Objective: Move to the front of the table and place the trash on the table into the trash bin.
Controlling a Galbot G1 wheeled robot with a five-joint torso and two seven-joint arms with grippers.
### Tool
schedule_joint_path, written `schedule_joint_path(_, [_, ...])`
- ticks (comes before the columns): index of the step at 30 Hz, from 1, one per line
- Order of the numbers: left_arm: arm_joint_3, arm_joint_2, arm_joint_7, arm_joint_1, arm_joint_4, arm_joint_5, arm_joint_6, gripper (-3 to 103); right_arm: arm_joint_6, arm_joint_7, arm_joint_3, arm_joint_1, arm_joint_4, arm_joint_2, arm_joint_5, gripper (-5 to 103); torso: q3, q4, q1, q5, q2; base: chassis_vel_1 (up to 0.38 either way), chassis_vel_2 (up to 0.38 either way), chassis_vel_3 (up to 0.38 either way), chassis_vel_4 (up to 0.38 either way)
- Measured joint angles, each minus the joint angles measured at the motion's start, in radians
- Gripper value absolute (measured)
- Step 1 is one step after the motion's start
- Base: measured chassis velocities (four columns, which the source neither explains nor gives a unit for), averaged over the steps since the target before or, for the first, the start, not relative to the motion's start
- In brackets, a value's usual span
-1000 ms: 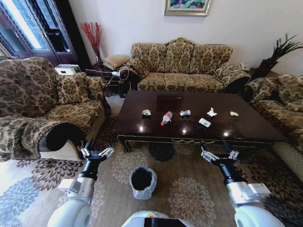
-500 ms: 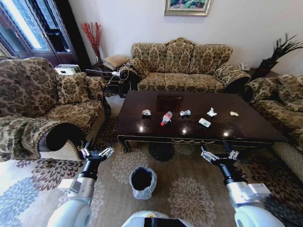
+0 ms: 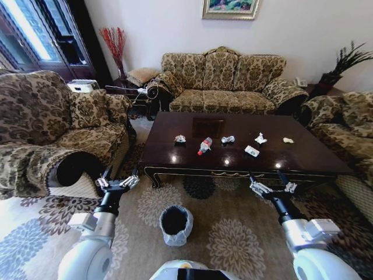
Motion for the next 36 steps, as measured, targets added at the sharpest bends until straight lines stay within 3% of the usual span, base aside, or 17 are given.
schedule_joint_path(2, [0.020,0.004,0.018,-0.037,0.177,0.048,-0.029,100,0.012,-0.003,0.002,-0.007,-0.003,0.005,-0.004,100,0.000,-0.0002,0.000,-0.0006,0.000,0.000,0.000,0.000,0.000])
schedule_joint_path(3, [0.020,0.004,0.018,-0.037,0.177,0.048,-0.029,100,0.012,-0.003,0.002,-0.007,-0.003,0.005,-0.004,100,0.000,-0.0002,0.000,-0.0006,0.000,0.000,0.000,0.000,0.000])
schedule_joint_path(6, [0.078,-0.006,0.034,-0.099,0.396,0.079,-0.024,100,0.019,-0.005,0.007,-0.013,0.006,0.003,-0.004,100,0.000,-0.0001,0.000,-0.0009,0.000,0.000,0.000,0.000,0.000])
schedule_joint_path(11, [0.155,0.003,0.037,-0.160,0.540,0.082,0.004,100,0.021,-0.002,0.010,-0.013,0.011,-0.008,-0.004,100,0.000,-0.0001,0.000,-0.0005,0.000,0.000,0.000,0.000,0.000])
schedule_joint_path(13, [0.214,0.008,0.045,-0.222,0.677,0.091,0.005,100,0.021,0.003,0.010,-0.013,0.016,-0.013,-0.003,100,0.000,-0.0003,0.000,-0.0005,0.000,0.000,0.000,0.000,0.000])
schedule_joint_path(19, [0.278,-0.002,0.055,-0.309,0.860,0.088,-0.032,100,0.025,0.011,0.020,-0.028,0.020,-0.010,-0.003,100,0.000,-0.0002,0.000,-0.0004,0.000,0.000,0.000,0.000,0.000])
schedule_joint_path(21, [0.293,0.001,0.073,-0.355,0.969,0.099,-0.076,100,0.026,0.020,0.030,-0.040,0.024,-0.010,-0.003,100,0.000,-0.0005,0.000,-0.0005,0.000,0.000,0.000,0.000,0.000])
schedule_joint_path(29, [0.300,0.007,0.110,-0.427,1.172,0.102,-0.087,100,0.015,0.063,0.032,-0.046,0.025,-0.037,-0.009,100,0.000,-0.0001,0.000,-0.0003,0.000,0.000,0.000,0.000,0.000])
schedule_joint_path(31, [0.301,-0.014,0.116,-0.459,1.267,0.104,-0.100,100,0.010,0.078,0.030,-0.054,0.025,-0.046,-0.011,100,0.000,-0.0001,0.000,-0.0005,0.000,0.000,0.000,0.000,0.000])
schedule_joint_path(36, [0.301,-0.040,0.120,-0.505,1.375,0.107,-0.116,100,0.012,0.090,0.030,-0.069,0.025,-0.043,-0.019,100,0.000,-0.0001,0.000,-0.0005,0.000,0.000,0.000,0.000,0.000])
